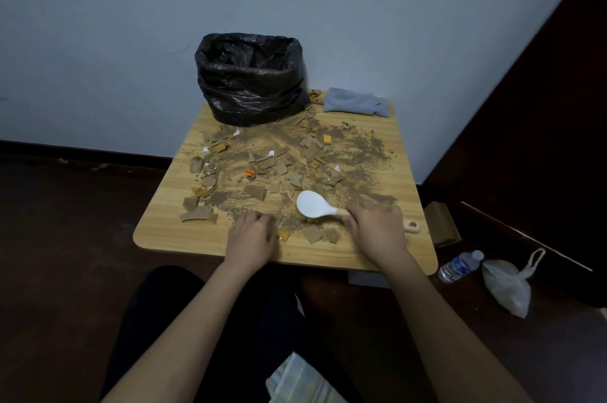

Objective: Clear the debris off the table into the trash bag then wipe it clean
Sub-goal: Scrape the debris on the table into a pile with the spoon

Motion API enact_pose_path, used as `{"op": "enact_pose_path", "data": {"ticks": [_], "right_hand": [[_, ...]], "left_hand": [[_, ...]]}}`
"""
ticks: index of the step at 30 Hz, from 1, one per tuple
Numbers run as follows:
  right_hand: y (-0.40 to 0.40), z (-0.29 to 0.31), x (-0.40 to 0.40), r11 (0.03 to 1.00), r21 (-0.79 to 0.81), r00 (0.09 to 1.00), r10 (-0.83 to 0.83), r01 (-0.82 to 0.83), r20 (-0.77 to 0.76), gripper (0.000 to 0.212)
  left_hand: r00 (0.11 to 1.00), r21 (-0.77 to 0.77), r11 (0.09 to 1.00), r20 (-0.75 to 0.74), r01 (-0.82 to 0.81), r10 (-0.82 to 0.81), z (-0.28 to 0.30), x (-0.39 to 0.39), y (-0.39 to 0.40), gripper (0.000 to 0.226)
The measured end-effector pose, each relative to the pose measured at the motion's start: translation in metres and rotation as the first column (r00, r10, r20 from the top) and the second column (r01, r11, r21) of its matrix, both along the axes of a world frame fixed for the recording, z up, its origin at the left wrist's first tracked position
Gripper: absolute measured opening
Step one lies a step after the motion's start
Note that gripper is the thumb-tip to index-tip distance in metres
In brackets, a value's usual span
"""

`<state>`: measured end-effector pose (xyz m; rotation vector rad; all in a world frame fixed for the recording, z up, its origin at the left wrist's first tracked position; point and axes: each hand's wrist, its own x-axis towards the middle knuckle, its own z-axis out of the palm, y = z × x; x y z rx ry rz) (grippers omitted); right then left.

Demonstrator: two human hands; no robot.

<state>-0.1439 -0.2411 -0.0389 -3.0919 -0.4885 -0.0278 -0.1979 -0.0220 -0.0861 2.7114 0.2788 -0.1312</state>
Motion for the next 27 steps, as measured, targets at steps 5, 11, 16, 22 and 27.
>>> {"op": "enact_pose_path", "data": {"ticks": [5,11,16,22,27], "right_hand": [[-0.007,-0.003,-0.015,0.999,-0.021,0.989,-0.042,0.045,0.138,0.024],[-0.016,-0.003,-0.023,0.989,-0.134,0.992,-0.05,0.066,0.118,0.025],[-0.015,-0.004,-0.016,0.974,-0.218,0.997,-0.042,0.056,0.067,0.02],[0.004,-0.002,0.011,0.988,-0.086,0.989,-0.117,0.125,0.092,0.024],[-0.004,0.007,0.018,0.99,0.004,0.981,-0.138,0.139,0.133,0.024]], "left_hand": [[1.0,0.02,1.0,-0.004,0.017,-0.017,-0.005,-0.008,0.0,0.037],[1.0,0.088,0.996,-0.002,0.025,-0.025,-0.012,-0.01,0.0,0.041],[0.999,0.128,0.991,0.008,0.033,-0.034,-0.015,-0.009,-0.001,0.045],[0.997,0.206,0.976,0.005,0.068,-0.071,-0.014,-0.008,0.0,0.044],[0.996,0.262,0.961,-0.02,0.09,-0.087,-0.01,-0.003,0.002,0.04]]}}
